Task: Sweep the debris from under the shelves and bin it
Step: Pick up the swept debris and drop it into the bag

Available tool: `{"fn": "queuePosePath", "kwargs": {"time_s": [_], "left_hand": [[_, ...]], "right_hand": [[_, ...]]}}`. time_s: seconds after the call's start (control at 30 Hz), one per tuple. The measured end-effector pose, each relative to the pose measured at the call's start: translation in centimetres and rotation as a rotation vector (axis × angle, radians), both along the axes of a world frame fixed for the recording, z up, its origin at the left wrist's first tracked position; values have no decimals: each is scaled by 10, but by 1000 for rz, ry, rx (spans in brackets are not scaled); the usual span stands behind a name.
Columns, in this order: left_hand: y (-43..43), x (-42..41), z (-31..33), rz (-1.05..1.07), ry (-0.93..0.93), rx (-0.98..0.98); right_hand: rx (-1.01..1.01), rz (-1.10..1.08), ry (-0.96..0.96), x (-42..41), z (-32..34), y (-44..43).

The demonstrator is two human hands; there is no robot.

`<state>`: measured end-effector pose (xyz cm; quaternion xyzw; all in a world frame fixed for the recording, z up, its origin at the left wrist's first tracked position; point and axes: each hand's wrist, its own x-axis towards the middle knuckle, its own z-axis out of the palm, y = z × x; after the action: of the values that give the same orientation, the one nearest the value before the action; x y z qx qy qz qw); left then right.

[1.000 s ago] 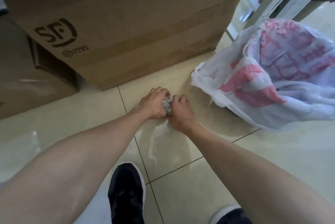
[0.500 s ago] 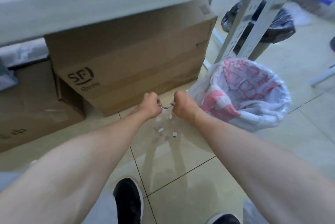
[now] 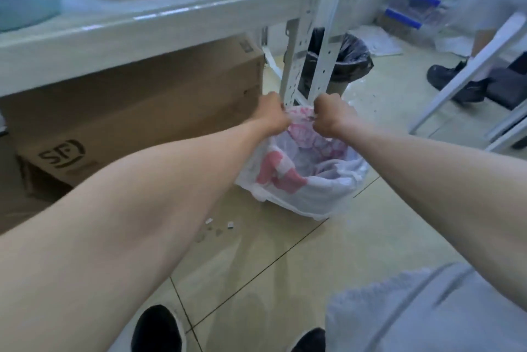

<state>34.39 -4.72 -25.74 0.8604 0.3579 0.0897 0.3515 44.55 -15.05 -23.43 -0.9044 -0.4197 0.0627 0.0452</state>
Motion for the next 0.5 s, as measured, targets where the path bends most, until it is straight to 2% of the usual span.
{"fn": "queuePosePath", "kwargs": {"time_s": [0.1,0.27,0.37,0.5], "left_hand": [[-4,19,-19,-179,142,-35],[12,8,-2,-266,129,-64],[23,-17,19,-228,86,-9],[47,-69,30,-58,74,31]], "right_hand": [[-84,-21,88,27,-26,-12],[-108,-50,50,40,-10,-11],[-73,-17,16,25,5,2],[-11,77,36,-22,20,32]]}}
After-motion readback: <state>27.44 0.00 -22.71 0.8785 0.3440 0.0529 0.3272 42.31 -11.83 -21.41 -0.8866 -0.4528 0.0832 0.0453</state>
